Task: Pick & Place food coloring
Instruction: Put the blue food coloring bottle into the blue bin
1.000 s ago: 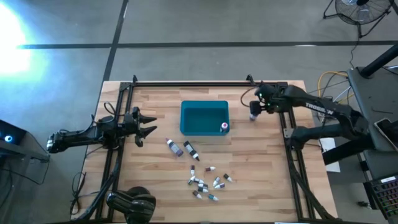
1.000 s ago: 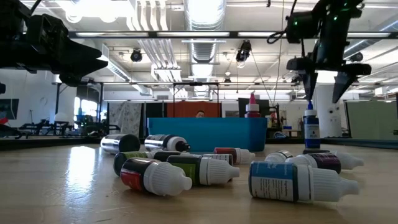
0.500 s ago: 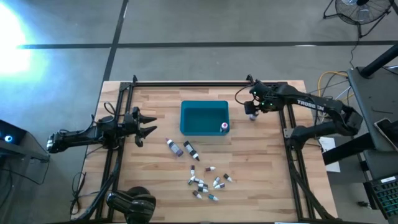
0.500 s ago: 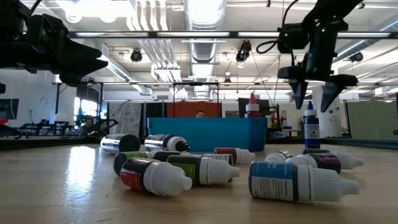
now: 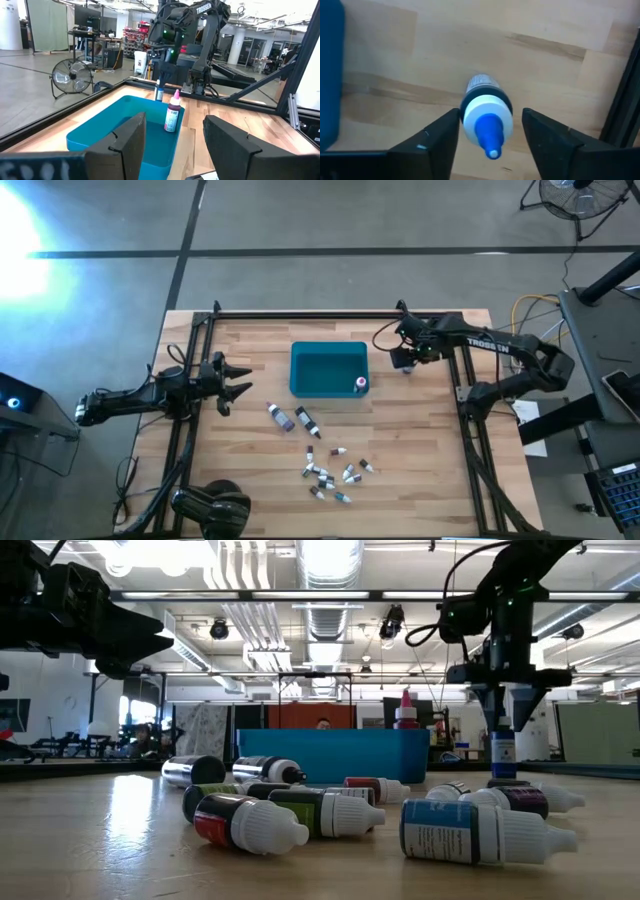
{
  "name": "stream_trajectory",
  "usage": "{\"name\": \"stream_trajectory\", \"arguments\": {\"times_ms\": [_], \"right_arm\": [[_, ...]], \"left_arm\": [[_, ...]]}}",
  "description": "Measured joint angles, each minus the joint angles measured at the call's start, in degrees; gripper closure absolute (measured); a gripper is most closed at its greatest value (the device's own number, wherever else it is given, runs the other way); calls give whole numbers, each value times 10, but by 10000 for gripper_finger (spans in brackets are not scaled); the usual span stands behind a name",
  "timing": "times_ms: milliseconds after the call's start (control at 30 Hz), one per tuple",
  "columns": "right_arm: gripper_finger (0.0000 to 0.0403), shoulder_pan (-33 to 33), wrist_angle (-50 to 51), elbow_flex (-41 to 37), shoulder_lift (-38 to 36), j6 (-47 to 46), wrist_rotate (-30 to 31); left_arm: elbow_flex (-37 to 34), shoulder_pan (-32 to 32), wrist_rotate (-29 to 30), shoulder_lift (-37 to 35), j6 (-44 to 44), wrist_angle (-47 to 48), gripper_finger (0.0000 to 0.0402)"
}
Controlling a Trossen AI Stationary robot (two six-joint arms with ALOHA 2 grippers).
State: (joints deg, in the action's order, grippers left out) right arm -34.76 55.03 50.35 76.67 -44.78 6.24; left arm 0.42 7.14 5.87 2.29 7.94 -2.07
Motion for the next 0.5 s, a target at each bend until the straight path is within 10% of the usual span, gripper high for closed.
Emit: {"name": "stream_trajectory", "arguments": {"times_ms": [500], "right_arm": [[197,0,-3,0,-13,0,14]], "left_arm": [[0,0,0,0,0,0,226]]}}
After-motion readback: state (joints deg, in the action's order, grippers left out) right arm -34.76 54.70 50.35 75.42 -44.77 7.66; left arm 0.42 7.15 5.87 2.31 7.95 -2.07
